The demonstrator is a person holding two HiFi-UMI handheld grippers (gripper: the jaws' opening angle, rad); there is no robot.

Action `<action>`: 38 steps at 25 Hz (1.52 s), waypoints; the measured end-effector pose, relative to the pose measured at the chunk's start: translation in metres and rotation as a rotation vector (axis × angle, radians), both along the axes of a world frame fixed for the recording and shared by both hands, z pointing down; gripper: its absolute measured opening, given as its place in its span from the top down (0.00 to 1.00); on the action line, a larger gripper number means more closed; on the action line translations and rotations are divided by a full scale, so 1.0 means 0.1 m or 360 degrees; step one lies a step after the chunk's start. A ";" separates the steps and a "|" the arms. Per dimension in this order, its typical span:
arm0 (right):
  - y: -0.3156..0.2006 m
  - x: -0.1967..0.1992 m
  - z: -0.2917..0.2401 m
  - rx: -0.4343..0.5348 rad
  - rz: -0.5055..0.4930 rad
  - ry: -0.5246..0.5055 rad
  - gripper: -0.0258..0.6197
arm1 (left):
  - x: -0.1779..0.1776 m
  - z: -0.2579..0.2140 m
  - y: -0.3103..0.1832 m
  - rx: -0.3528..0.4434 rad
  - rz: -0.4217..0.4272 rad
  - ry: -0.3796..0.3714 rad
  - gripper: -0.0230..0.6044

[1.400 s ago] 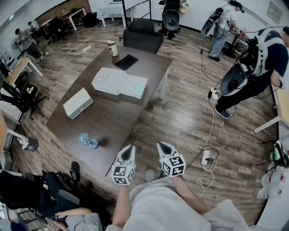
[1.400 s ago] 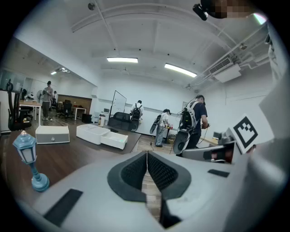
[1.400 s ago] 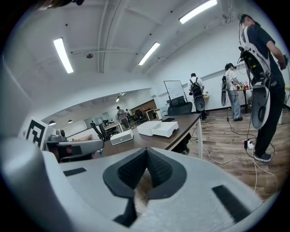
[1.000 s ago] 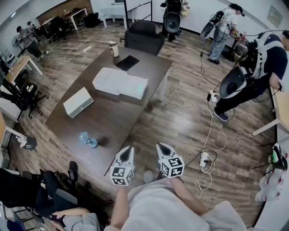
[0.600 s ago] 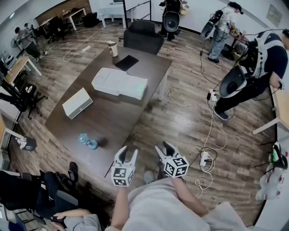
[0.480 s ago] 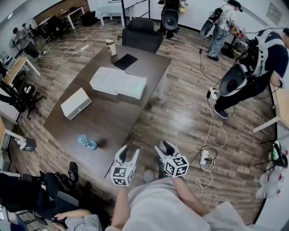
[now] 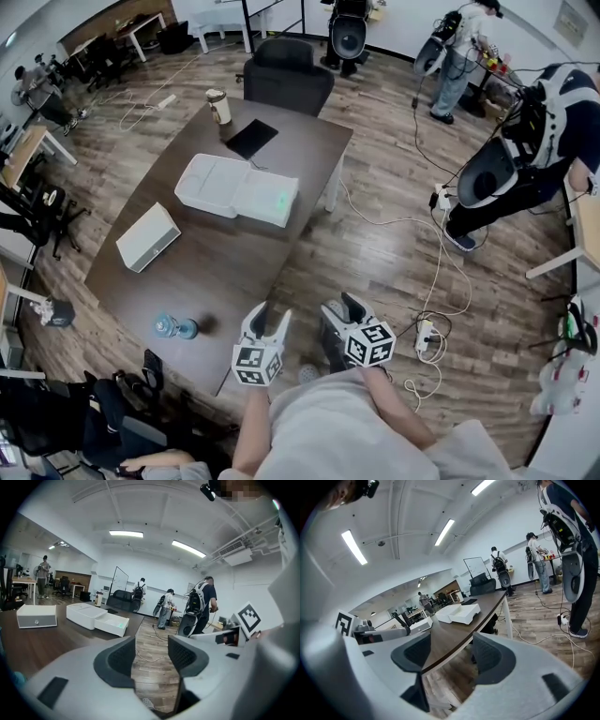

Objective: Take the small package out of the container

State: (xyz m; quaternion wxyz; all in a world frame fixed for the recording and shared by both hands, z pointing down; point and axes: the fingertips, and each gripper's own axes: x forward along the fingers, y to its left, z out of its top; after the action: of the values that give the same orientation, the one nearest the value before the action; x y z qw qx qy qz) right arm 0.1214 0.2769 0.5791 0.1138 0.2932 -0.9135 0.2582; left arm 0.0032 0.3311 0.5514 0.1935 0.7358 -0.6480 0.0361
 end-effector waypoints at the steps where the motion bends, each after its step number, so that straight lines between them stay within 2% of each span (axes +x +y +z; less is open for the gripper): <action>1: -0.10 -0.02 0.01 0.0001 -0.0007 0.0007 0.52 | -0.02 0.01 -0.10 -0.0008 -0.0009 0.0004 0.63; 7: -0.89 -0.14 -0.03 0.0030 -0.0071 0.0009 0.49 | -0.17 -0.04 -0.79 -0.0007 -0.0047 -0.0006 0.63; 13: -1.55 -0.41 -0.04 -0.0011 -0.0188 -0.0040 0.48 | -0.46 -0.04 -1.30 -0.0042 -0.0185 -0.0013 0.63; 18: -2.02 -0.56 -0.05 -0.0033 -0.0288 -0.0058 0.47 | -0.51 -0.13 -1.77 -0.0016 -0.0243 -0.0022 0.63; 23: -2.36 -0.61 -0.01 -0.0057 -0.0352 -0.0068 0.48 | -0.56 -0.17 -2.09 -0.0007 -0.0306 -0.0008 0.63; 28: -2.67 -0.49 0.09 -0.0085 -0.0363 -0.0055 0.48 | -0.50 -0.20 -2.31 0.0028 -0.0340 -0.0006 0.63; 38: -2.77 -0.46 0.23 -0.0159 -0.0435 -0.0048 0.49 | -0.52 -0.04 -2.49 -0.0086 -0.0349 -0.0032 0.63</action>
State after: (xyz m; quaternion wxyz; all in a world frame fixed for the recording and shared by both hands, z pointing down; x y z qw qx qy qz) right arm 0.0752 0.0000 0.6019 0.1486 0.1560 -0.9325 0.2898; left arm -0.0485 0.0824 0.5474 0.2096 0.6545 -0.7254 0.0396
